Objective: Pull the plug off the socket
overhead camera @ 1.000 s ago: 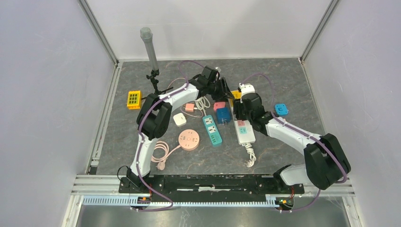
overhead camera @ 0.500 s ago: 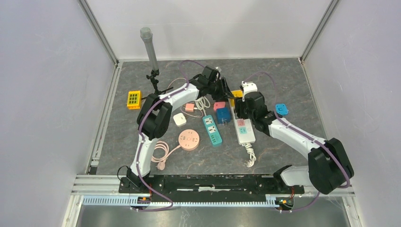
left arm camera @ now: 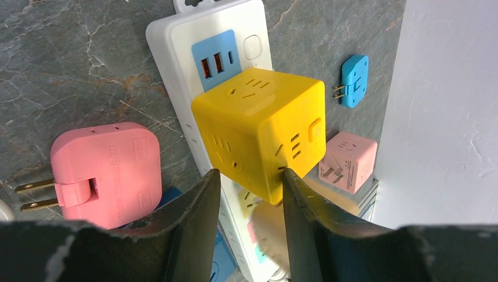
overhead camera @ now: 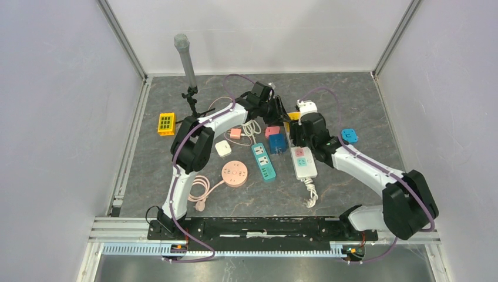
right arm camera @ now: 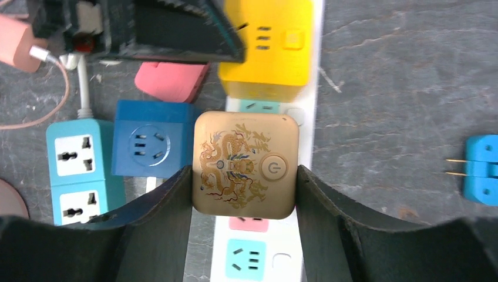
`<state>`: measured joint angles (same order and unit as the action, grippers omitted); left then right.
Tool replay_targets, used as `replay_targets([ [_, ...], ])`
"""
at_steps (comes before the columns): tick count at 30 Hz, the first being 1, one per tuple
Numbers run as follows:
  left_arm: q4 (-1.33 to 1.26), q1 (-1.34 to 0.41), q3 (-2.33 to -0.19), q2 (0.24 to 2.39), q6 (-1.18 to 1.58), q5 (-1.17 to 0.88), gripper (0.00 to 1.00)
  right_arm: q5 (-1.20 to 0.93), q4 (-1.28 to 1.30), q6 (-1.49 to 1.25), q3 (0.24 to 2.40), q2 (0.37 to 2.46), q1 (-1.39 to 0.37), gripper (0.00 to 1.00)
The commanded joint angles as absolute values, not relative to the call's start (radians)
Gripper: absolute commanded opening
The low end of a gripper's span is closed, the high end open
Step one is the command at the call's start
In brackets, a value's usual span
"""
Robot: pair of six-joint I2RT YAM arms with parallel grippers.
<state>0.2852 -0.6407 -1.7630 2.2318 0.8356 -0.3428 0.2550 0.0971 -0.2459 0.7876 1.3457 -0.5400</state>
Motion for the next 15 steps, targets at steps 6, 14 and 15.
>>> replay_targets([
  [6,0.462,-0.649,-1.733,2.326,0.746,-0.247,0.49,0.186,0.1,-0.226,0.821,1.23,-0.305,0.0],
  [14,0.462,-0.649,-1.731,2.326,0.741,-0.249,0.49,-0.094,0.055,-0.225,0.816,1.328,-0.074,0.0],
  [15,0.462,-0.649,-1.73,2.325,0.741,-0.25,0.5,-0.141,0.045,-0.23,0.818,1.347,-0.043,0.0],
])
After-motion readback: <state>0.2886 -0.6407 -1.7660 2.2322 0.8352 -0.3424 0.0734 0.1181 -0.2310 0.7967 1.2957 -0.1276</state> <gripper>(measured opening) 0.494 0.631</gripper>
